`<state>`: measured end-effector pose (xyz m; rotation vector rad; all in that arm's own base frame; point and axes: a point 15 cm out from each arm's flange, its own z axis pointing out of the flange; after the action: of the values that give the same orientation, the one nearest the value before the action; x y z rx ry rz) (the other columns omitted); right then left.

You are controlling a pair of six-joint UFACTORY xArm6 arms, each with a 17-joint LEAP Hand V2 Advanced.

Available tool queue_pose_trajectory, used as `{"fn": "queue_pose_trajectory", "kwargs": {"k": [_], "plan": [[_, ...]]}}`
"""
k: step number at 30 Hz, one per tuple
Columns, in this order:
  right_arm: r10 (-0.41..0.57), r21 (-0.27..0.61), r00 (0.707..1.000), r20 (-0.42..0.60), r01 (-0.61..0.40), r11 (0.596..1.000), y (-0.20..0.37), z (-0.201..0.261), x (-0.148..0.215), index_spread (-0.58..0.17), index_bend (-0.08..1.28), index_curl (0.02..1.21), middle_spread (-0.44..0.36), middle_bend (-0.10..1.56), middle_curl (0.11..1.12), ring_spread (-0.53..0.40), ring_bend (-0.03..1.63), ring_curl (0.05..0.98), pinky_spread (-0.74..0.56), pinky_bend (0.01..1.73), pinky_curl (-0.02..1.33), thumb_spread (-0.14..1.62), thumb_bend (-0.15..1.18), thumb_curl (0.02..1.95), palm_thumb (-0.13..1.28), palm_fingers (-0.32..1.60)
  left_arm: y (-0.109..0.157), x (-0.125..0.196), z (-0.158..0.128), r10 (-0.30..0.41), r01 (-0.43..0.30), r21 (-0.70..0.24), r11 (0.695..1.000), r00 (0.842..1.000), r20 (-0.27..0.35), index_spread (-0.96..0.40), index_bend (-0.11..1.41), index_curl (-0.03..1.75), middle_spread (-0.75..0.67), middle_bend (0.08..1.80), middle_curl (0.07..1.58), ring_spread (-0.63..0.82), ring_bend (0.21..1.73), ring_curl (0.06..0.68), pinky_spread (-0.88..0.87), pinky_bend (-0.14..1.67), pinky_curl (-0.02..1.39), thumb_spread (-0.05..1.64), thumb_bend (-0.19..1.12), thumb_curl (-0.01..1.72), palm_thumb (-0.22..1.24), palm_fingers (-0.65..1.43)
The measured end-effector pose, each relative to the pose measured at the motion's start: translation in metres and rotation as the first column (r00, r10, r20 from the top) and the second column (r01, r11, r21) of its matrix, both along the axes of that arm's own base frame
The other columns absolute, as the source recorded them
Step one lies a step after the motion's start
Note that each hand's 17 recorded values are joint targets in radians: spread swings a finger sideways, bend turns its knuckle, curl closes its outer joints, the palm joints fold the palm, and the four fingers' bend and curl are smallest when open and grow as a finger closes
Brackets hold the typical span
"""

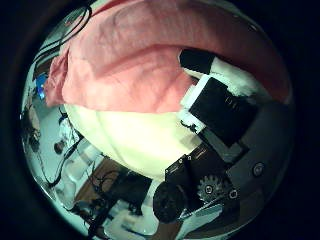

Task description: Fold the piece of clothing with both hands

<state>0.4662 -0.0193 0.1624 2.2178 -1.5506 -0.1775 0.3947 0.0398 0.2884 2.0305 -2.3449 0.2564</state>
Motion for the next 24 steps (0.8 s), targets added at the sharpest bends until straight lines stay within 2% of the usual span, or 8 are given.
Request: {"fn": "queue_pose_trajectory", "kwargs": {"k": [9,15,19,22,24], "plan": [[-0.005,-0.034,1.0,-0.001,0.005,0.999,-0.01,0.073,-0.028,-0.295,0.99,0.78,-0.179,1.15,0.78,-0.236,1.25,0.615,-0.47,1.08,0.58,0.91,0.0,0.45,1.08,1.21,0.0,-0.001,0.003,0.003,-0.003,0.001,1.0,1.0,0.006,0.03,0.16,0.28,0.33,0.18,0.26,0.57,0.41,0.225,0.56,0.23,0.32,0.89,-0.03,0.3,0.05,-0.03],[0.015,-0.04,0.999,0.039,-0.013,0.999,-0.011,0.122,-0.043,-0.274,1.03,0.81,-0.172,1.19,0.81,-0.229,1.29,0.635,-0.43,1.13,0.61,0.93,-0.01,0.49,1.1,1.16,0.0,-0.001,0.004,0.002,-0.002,0.001,1.0,1.0,0.005,0.03,0.16,0.29,0.33,0.18,0.27,0.57,0.41,0.225,0.56,0.23,0.32,0.89,-0.03,0.31,0.05,-0.03],[0.03,-0.067,0.999,0.02,-0.028,0.997,-0.009,0.142,-0.056,-0.269,1.04,0.82,-0.17,1.19,0.82,-0.227,1.31,0.64,-0.42,1.15,0.62,0.93,-0.01,0.51,1.11,1.14,0.0,-0.001,0.004,0.002,-0.002,0.0,1.0,1.0,0.005,0.03,0.16,0.29,0.33,0.18,0.27,0.57,0.41,0.225,0.56,0.23,0.32,0.89,-0.03,0.31,0.05,-0.03],[0.073,-0.077,0.997,0.02,-0.071,0.994,0.008,0.151,-0.058,-0.265,1.04,0.83,-0.168,1.2,0.83,-0.227,1.31,0.643,-0.4,1.15,0.62,0.93,-0.02,0.52,1.1,1.13,0.0,-0.001,0.005,0.0,0.0,0.001,1.0,1.0,0.006,0.03,0.16,0.29,0.33,0.18,0.27,0.57,0.41,0.225,0.56,0.23,0.32,0.89,-0.03,0.31,0.05,-0.03],[0.113,-0.076,0.992,0.056,-0.108,0.991,0.027,0.165,-0.05,-0.263,1.05,0.83,-0.169,1.19,0.83,-0.226,1.32,0.644,-0.4,1.16,0.62,0.93,-0.02,0.53,1.1,1.13,-0.001,-0.003,0.004,0.001,-0.001,0.0,1.0,1.0,0.002,0.03,0.16,0.29,0.33,0.18,0.27,0.57,0.4,0.225,0.56,0.23,0.32,0.89,-0.03,0.31,0.05,-0.03]]}}
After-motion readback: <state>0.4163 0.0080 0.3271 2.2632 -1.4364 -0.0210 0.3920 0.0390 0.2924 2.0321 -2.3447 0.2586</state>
